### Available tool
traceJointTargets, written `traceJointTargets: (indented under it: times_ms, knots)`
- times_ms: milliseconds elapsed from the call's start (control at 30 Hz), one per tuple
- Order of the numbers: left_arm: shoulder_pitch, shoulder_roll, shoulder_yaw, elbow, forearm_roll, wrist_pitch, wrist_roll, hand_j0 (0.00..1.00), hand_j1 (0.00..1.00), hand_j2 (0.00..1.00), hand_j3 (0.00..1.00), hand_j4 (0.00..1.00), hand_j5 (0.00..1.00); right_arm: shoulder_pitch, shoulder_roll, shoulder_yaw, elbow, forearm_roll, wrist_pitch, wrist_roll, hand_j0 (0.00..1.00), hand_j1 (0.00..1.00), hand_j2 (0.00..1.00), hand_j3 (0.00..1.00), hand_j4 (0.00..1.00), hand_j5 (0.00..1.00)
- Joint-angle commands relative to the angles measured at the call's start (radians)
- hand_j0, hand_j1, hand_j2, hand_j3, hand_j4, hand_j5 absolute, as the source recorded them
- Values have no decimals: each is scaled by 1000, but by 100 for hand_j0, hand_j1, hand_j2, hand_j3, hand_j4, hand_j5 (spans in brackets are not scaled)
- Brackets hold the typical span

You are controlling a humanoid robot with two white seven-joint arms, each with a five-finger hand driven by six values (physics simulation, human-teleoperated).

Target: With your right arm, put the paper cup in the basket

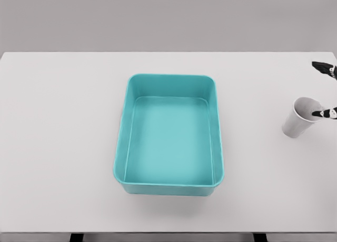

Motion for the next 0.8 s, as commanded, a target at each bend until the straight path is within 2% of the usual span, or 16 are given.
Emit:
traceJointTargets:
  times_ms: [0,133,200,533,767]
  knots:
    - [0,0,0,0,0,0,0,100,100,100,100,100,100,6,-11,-36,13,-32,1,-9,100,100,100,100,100,100]
    - [2,0,0,0,0,0,0,100,100,100,100,100,100,83,-9,-43,41,-47,1,-11,100,100,100,100,100,100]
    - [2,0,0,0,0,0,0,100,100,100,100,100,100,109,-8,-43,44,-46,1,-48,100,100,100,100,100,100]
    - [2,0,0,0,0,0,0,100,100,100,100,100,100,104,-9,-40,44,-40,1,-58,100,100,100,100,100,100]
    - [0,0,0,0,0,0,0,100,100,100,100,100,100,77,-11,-40,42,-40,1,-58,100,100,100,100,100,100]
